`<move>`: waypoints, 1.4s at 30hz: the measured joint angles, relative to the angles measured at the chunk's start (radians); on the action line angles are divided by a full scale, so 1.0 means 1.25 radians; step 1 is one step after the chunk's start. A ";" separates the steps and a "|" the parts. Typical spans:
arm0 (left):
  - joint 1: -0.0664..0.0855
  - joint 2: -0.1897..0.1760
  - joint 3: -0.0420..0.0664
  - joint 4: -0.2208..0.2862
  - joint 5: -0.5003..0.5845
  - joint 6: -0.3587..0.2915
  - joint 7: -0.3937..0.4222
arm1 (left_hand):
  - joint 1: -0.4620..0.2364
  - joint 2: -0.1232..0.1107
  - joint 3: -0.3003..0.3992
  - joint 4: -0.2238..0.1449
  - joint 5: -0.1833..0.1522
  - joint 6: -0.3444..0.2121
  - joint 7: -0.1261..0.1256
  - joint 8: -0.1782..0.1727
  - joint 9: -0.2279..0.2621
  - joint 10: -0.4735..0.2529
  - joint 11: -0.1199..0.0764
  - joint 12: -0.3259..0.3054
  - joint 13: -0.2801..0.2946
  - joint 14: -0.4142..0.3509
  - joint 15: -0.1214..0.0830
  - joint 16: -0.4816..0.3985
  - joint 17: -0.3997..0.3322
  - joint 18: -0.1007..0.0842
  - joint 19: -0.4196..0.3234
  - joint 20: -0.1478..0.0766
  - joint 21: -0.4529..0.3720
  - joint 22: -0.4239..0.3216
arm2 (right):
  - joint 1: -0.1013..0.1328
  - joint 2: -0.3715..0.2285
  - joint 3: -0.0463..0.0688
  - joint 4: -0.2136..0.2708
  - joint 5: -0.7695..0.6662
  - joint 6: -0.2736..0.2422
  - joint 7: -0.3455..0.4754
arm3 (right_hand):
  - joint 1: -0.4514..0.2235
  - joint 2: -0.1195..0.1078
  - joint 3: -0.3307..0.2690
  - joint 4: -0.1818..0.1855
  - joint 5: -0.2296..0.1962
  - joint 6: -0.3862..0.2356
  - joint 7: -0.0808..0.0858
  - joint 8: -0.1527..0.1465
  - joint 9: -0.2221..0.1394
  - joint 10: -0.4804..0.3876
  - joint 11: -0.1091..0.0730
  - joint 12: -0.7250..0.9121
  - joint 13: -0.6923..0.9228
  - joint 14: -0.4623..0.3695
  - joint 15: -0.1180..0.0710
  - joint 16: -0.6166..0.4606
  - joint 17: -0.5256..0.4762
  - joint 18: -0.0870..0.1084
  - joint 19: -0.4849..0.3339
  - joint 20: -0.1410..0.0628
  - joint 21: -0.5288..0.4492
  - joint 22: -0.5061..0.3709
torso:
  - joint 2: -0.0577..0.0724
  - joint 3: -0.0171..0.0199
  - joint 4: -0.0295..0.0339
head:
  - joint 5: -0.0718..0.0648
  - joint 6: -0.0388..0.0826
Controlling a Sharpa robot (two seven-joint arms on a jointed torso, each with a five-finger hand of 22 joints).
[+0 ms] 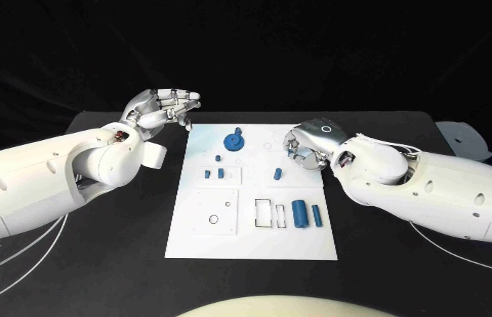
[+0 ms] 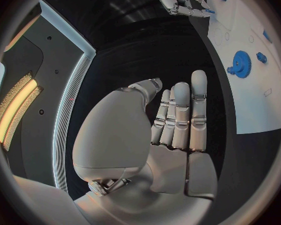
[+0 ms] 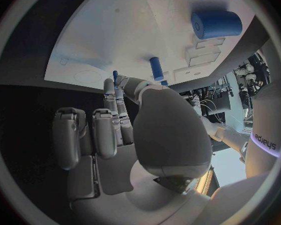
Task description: Assemble the parts on the task board
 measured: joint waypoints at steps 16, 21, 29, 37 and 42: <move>0.000 0.014 -0.001 -0.009 0.003 -0.002 -0.002 | 0.000 0.000 0.002 -0.002 0.000 -0.003 0.003 0.000 0.000 -0.001 0.001 0.000 0.000 -0.003 0.003 0.000 -0.001 0.000 0.000 0.000 0.000 0.000 | -0.017 0.004 0.007 0.149 0.019 -0.063 0.012 | 0.000 0.000 0.000 -0.001 -0.002 0.000 0.000 0.000 0.000 0.003 -0.002 0.000 0.000 -0.003 -0.003 0.000 0.000 0.001 0.000 0.000 0.007 0.000 | -0.001 -0.0012 -0.0002 | 0.041 0.007; 0.000 0.022 -0.001 -0.010 0.005 -0.005 -0.001 | 0.000 0.000 0.002 -0.002 0.000 -0.003 0.003 0.000 0.000 -0.001 0.001 0.000 0.000 -0.003 0.003 0.000 -0.001 0.000 0.000 0.000 0.000 -0.001 | -0.039 0.045 0.007 0.155 0.025 -0.074 0.022 | 0.000 0.000 0.002 -0.002 -0.003 -0.001 0.000 -0.001 0.000 0.003 -0.002 0.000 -0.001 -0.003 -0.003 0.000 0.000 0.001 0.000 0.000 0.007 0.000 | -0.002 -0.0028 -0.0001 | 0.070 0.003; 0.000 0.039 -0.002 -0.013 0.012 -0.012 0.000 | 0.000 0.000 0.002 -0.002 0.000 -0.003 0.003 0.000 0.000 -0.001 0.001 0.000 0.001 -0.003 0.003 0.000 -0.001 0.000 0.000 0.000 0.000 -0.001 | -0.083 0.101 0.006 0.131 0.029 -0.082 0.036 | 0.000 0.000 0.002 -0.002 -0.003 -0.002 0.000 -0.002 0.000 0.003 -0.002 0.000 -0.001 -0.003 -0.003 0.000 0.000 0.001 -0.003 -0.003 0.007 0.000 | -0.003 -0.0049 0.0006 | 0.109 -0.011; 0.000 0.055 -0.002 -0.016 0.017 -0.015 0.001 | 0.000 0.000 0.002 -0.002 0.000 -0.003 0.003 0.000 0.000 -0.001 0.001 0.004 0.001 -0.003 0.003 0.000 -0.001 0.000 0.000 0.000 0.000 -0.001 | -0.117 0.146 0.002 0.093 0.032 -0.083 0.047 | 0.000 0.000 0.002 -0.002 -0.003 -0.003 0.000 -0.003 0.000 0.003 -0.002 0.000 -0.001 -0.003 -0.003 0.000 -0.001 0.001 -0.003 -0.003 0.007 0.000 | -0.003 -0.0060 0.0012 | 0.134 -0.021; 0.000 0.059 -0.002 -0.017 0.018 -0.016 0.001 | 0.000 0.000 0.002 -0.002 0.000 -0.003 0.003 0.000 0.000 -0.001 0.001 0.004 0.001 -0.003 0.003 0.000 -0.001 0.000 0.000 0.000 0.000 -0.001 | -0.126 0.162 0.001 0.070 0.033 -0.082 0.050 | 0.000 0.000 0.004 -0.004 -0.003 -0.003 0.000 -0.005 0.000 0.003 -0.002 0.000 -0.002 -0.003 -0.003 0.000 -0.001 0.001 -0.003 -0.003 0.007 0.000 | -0.002 -0.0058 0.0011 | 0.142 -0.025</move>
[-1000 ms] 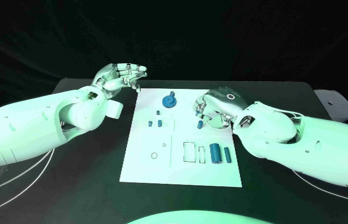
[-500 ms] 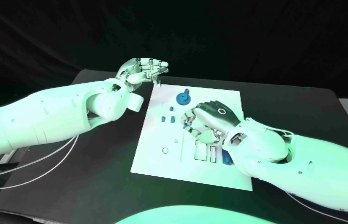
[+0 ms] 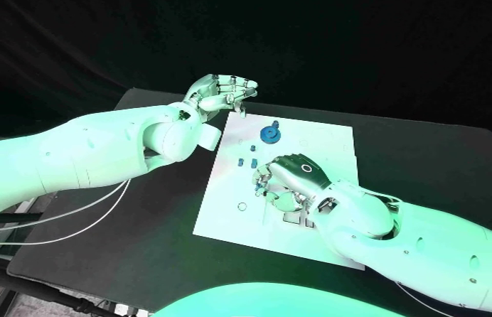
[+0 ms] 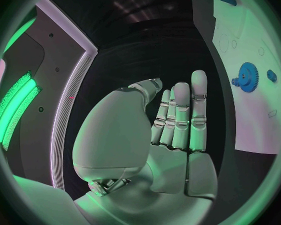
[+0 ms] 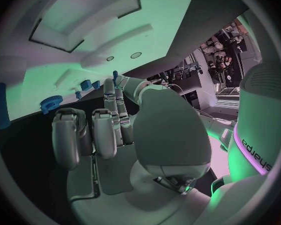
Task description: Assemble the parts on the task board
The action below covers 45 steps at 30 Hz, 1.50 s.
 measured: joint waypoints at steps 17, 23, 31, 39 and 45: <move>0.000 0.002 0.000 -0.001 0.003 0.000 -0.001 | 0.000 0.000 0.000 0.000 0.000 0.000 0.000 0.000 0.000 0.000 0.000 0.000 0.001 0.000 0.000 0.000 0.000 0.000 0.000 0.000 0.000 0.000 | -0.009 0.010 -0.004 -0.023 -0.001 0.022 0.004 | -0.005 0.005 0.000 0.000 0.002 -0.003 0.000 0.002 0.001 0.000 0.000 0.000 0.000 0.000 0.000 0.000 -0.002 0.000 0.000 0.000 0.000 0.000 | 0.000 0.0018 -0.0011 | 0.014 -0.014; 0.000 0.003 0.000 -0.002 0.003 0.000 -0.002 | 0.000 0.000 0.000 0.000 0.000 0.000 0.000 0.000 0.000 0.000 0.000 0.000 0.001 0.000 0.000 0.000 0.000 0.000 0.000 0.000 0.000 0.000 | -0.010 0.009 -0.004 -0.025 -0.003 0.030 0.003 | -0.005 0.005 0.000 0.000 0.002 -0.003 0.000 0.002 0.001 0.001 0.001 0.000 -0.001 0.000 0.000 0.000 -0.002 -0.009 0.000 0.000 0.000 0.000 | 0.000 0.0018 -0.0008 | 0.015 -0.016; 0.000 0.003 0.000 -0.003 0.003 0.000 -0.002 | 0.000 0.000 0.000 0.000 0.000 0.000 0.000 0.000 0.000 0.000 0.000 0.000 0.001 0.000 0.000 0.000 0.000 0.000 0.000 0.000 0.000 0.000 | -0.010 0.012 -0.004 -0.032 -0.007 0.038 0.001 | -0.005 0.005 0.000 0.000 0.002 -0.005 0.000 0.002 0.001 0.001 0.001 0.000 -0.001 0.000 0.000 0.000 -0.002 -0.012 0.000 0.000 0.000 0.000 | 0.000 0.0018 -0.0005 | 0.017 -0.017; 0.000 0.003 0.000 -0.003 0.004 0.000 -0.002 | 0.000 0.000 0.000 0.000 0.000 -0.003 -0.003 0.000 0.000 -0.003 0.003 0.000 0.001 0.000 0.000 0.000 -0.001 0.000 0.000 0.000 0.000 -0.001 | -0.011 0.020 -0.004 -0.040 -0.015 0.039 0.000 | -0.009 0.002 0.000 0.000 0.002 -0.004 -0.002 0.001 0.001 0.001 0.001 0.000 0.000 0.000 0.000 0.000 -0.004 -0.012 0.000 0.000 0.000 0.000 | 0.000 0.0015 -0.0005 | 0.018 -0.018; 0.000 0.004 0.000 -0.004 0.004 0.000 -0.003 | 0.000 0.000 0.000 0.000 0.000 -0.003 -0.003 0.000 0.000 -0.003 0.003 0.000 0.001 0.000 0.000 0.000 -0.001 0.000 0.000 0.000 0.000 -0.001 | -0.011 0.026 -0.004 -0.044 -0.021 0.040 -0.001 | -0.009 0.002 0.000 0.000 0.002 -0.004 -0.002 0.000 0.001 0.001 0.001 0.000 0.000 0.000 0.000 0.000 -0.004 -0.012 0.000 0.000 0.000 0.000 | 0.000 0.0013 -0.0002 | 0.019 -0.019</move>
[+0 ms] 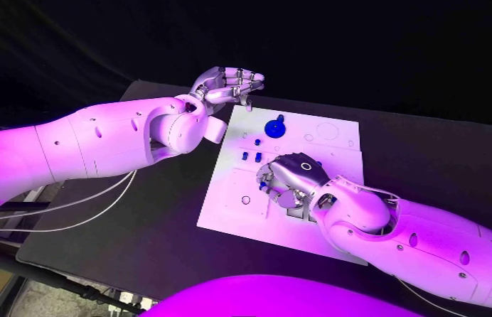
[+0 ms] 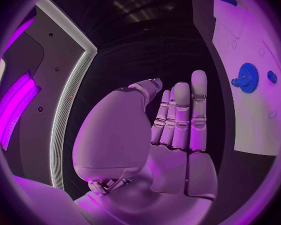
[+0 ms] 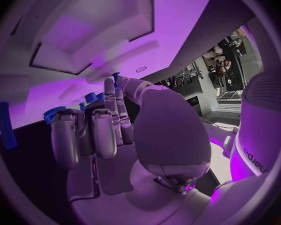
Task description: Assemble the parts on the task board
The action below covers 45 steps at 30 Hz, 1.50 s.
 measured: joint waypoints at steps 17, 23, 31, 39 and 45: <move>0.000 0.001 0.000 -0.003 0.000 0.000 -0.001 | 0.000 0.000 0.000 0.000 0.000 0.000 0.000 0.000 0.000 -0.003 -0.003 0.004 0.001 0.000 0.000 0.000 0.000 0.000 0.000 0.000 0.000 0.000 | -0.001 -0.003 -0.003 0.004 -0.006 0.017 0.001 | -0.064 -0.034 -0.022 0.009 0.011 -0.037 0.023 -0.023 -0.008 -0.032 0.022 -0.036 -0.012 0.003 0.006 -0.005 -0.017 0.000 0.003 0.003 0.000 0.000 | -0.001 0.0000 -0.0009 | 0.001 -0.002; 0.000 0.000 0.000 -0.003 0.000 0.000 -0.002 | 0.000 0.000 0.000 0.000 0.000 0.000 0.000 0.000 -0.001 -0.003 -0.003 0.004 0.001 0.000 0.000 0.000 -0.001 0.000 0.000 0.000 0.000 0.000 | -0.002 -0.012 -0.003 0.010 -0.007 0.007 0.000 | -0.078 -0.048 -0.039 0.009 0.011 -0.081 0.032 -0.055 -0.020 -0.078 0.034 -0.053 -0.022 0.003 0.018 -0.020 -0.040 0.000 0.003 0.012 -0.050 0.000 | -0.001 0.0002 -0.0009 | -0.001 -0.001; 0.000 -0.001 0.000 -0.004 0.000 0.000 -0.003 | 0.000 0.000 0.000 0.000 0.000 0.000 0.000 0.000 -0.001 -0.003 -0.003 0.004 0.001 0.000 0.000 0.000 -0.001 0.000 0.000 0.000 0.000 0.000 | 0.000 -0.050 0.001 0.051 -0.012 -0.024 -0.006 | -0.083 -0.053 -0.056 0.008 0.011 -0.096 0.031 -0.068 -0.025 -0.099 0.035 -0.053 -0.026 0.003 0.018 -0.030 -0.062 0.000 0.003 0.017 -0.084 0.000 | -0.001 0.0004 -0.0016 | -0.006 0.005; 0.000 -0.003 0.000 -0.004 0.000 0.001 -0.004 | 0.000 0.000 0.000 0.000 0.000 0.000 0.000 0.000 -0.001 -0.003 -0.003 0.004 0.001 0.000 0.000 0.000 -0.001 0.000 0.000 0.000 0.000 0.000 | 0.045 -0.142 0.019 0.102 -0.007 -0.035 -0.014 | -0.083 -0.053 -0.061 0.008 0.011 -0.093 0.028 -0.068 -0.025 -0.099 0.035 -0.046 -0.026 0.003 0.018 -0.029 -0.064 0.000 0.003 0.017 -0.081 0.000 | -0.001 0.0000 -0.0025 | -0.025 0.018; 0.000 -0.003 -0.002 -0.003 0.000 0.001 -0.005 | 0.000 0.000 0.000 0.000 0.000 0.000 0.000 0.000 -0.001 -0.003 -0.003 0.004 0.001 0.000 0.000 0.000 -0.001 0.000 0.000 0.000 0.000 0.000 | 0.091 -0.207 0.026 0.089 0.028 0.011 -0.017 | -0.085 -0.055 -0.139 0.021 0.020 -0.097 0.026 -0.077 -0.027 -0.139 0.033 -0.045 -0.035 0.003 0.017 -0.046 -0.089 0.014 -0.002 0.022 -0.128 -0.001 | -0.002 -0.0011 -0.0036 | -0.043 0.027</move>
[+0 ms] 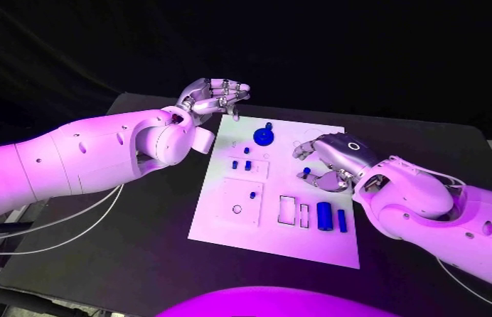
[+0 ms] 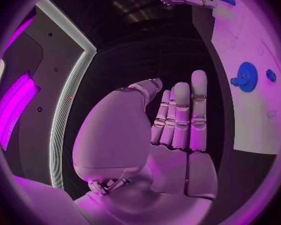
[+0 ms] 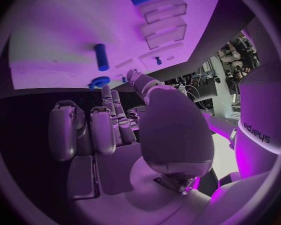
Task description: Assemble the parts on the task board
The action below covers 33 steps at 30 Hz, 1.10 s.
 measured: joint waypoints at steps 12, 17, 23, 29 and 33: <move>0.000 -0.001 -0.001 0.001 0.000 0.001 0.000 | 0.000 0.000 0.003 -0.003 0.000 -0.003 0.003 0.000 0.000 -0.003 0.003 0.000 0.001 -0.003 0.003 0.000 -0.001 0.000 0.000 0.000 -0.003 -0.001 | 0.012 -0.023 -0.001 -0.026 0.038 0.086 0.001 | 0.054 0.043 -0.117 0.026 0.002 -0.002 -0.007 -0.008 -0.003 -0.017 -0.001 0.031 -0.006 0.000 0.000 0.000 -0.009 0.000 -0.004 -0.002 -0.011 0.000 | 0.000 -0.0009 -0.0011 | -0.010 0.006; 0.000 -0.002 -0.001 0.000 0.000 0.001 0.000 | 0.000 0.000 0.003 -0.003 0.000 -0.003 0.003 0.000 0.000 -0.003 0.003 0.000 0.001 -0.003 0.003 0.000 -0.001 0.000 0.000 0.000 -0.003 -0.001 | 0.010 -0.011 -0.003 -0.031 0.043 0.100 0.002 | 0.069 0.051 -0.119 0.028 0.002 0.005 -0.013 -0.008 -0.003 -0.013 -0.004 0.044 -0.006 0.000 0.000 0.000 0.001 0.000 -0.002 -0.004 -0.001 0.001 | 0.000 -0.0014 -0.0008 | -0.010 0.005; 0.000 -0.002 -0.001 0.000 0.000 0.001 0.000 | 0.000 0.000 0.003 -0.003 0.000 -0.003 0.003 0.000 0.000 -0.003 0.003 0.000 0.001 -0.003 0.003 0.000 -0.001 0.000 0.000 0.000 -0.003 -0.001 | 0.009 0.003 -0.004 -0.035 0.047 0.104 0.005 | 0.078 0.061 -0.099 0.037 0.002 0.011 -0.015 -0.008 -0.006 0.013 -0.011 0.057 -0.007 0.000 0.000 0.006 0.015 0.000 0.002 -0.008 0.029 0.001 | 0.000 -0.0019 -0.0008 | -0.008 0.003; 0.000 -0.002 -0.001 -0.002 0.000 0.001 -0.001 | 0.000 0.000 0.003 -0.003 0.000 -0.003 0.003 0.000 0.000 -0.003 0.003 0.000 0.001 -0.003 0.003 0.000 -0.001 0.000 0.000 0.000 -0.003 -0.001 | 0.008 0.010 -0.004 -0.041 0.049 0.104 0.008 | 0.086 0.063 -0.050 0.049 -0.019 0.031 -0.019 -0.008 -0.007 0.054 -0.019 0.063 -0.011 0.000 -0.006 0.011 0.027 0.000 0.006 -0.012 0.062 0.000 | 0.000 -0.0023 -0.0012 | -0.008 0.002; 0.000 -0.001 -0.001 -0.002 0.000 0.001 -0.001 | 0.000 0.000 0.003 -0.003 0.000 -0.003 0.003 0.000 0.000 -0.003 0.003 0.000 0.001 -0.003 0.003 0.000 -0.001 0.000 0.000 0.000 -0.003 -0.001 | 0.008 0.012 -0.005 -0.044 0.049 0.104 0.008 | 0.097 0.067 -0.006 0.051 -0.034 0.061 -0.023 0.005 -0.004 0.094 -0.025 0.068 -0.011 0.000 -0.012 0.017 0.035 0.000 0.005 -0.017 0.089 0.000 | 0.000 -0.0024 -0.0013 | -0.007 0.000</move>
